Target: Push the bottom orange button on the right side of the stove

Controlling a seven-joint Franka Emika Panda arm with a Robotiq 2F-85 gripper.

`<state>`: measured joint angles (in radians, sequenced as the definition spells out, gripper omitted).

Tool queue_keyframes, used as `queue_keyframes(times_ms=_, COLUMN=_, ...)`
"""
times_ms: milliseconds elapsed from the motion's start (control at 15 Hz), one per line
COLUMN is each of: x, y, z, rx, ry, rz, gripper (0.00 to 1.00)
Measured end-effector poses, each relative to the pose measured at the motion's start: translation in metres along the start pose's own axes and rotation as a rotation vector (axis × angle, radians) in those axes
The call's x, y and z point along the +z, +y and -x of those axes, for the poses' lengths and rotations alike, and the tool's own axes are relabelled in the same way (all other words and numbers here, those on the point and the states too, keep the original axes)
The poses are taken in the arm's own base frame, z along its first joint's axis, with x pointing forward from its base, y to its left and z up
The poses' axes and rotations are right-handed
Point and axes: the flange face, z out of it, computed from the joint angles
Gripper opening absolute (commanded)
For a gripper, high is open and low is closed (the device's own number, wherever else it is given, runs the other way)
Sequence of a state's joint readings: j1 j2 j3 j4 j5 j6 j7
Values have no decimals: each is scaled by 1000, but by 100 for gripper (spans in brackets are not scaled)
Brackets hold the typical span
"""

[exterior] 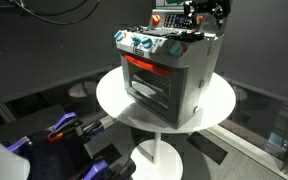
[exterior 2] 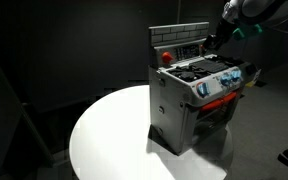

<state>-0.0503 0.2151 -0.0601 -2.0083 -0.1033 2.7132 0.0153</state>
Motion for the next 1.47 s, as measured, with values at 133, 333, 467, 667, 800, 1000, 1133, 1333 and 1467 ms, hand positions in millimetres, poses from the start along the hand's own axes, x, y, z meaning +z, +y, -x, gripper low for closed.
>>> queue_keyframes(times_ms=133, x=-2, y=2, z=0, rx=3, ry=-8, rz=2, gripper=100)
queue_keyframes(times_ms=333, x=-9, y=9, z=1, rx=14, ry=-34, rz=7, gripper=100)
queue_keyframes(times_ms=467, x=-18, y=13, z=2, rx=29, ry=-63, rz=-1, gripper=100)
queue_keyframes(times_ms=667, x=-37, y=15, z=7, rx=47, ry=-121, rz=-29, gripper=100)
queue_keyframes(times_ms=800, x=-51, y=16, z=12, rx=47, ry=-169, rz=-38, gripper=100)
queue_keyframes(times_ms=1000, x=-71, y=17, z=27, rx=45, ry=-264, rz=-46, gripper=100)
queue_keyframes(times_ms=1133, x=-86, y=18, z=38, rx=45, ry=-325, rz=-50, gripper=100)
queue_keyframes(times_ms=1333, x=-107, y=22, z=57, rx=47, ry=-392, rz=-52, gripper=100)
queue_keyframes(times_ms=1467, x=-120, y=23, z=71, rx=50, ry=-433, rz=-57, gripper=100)
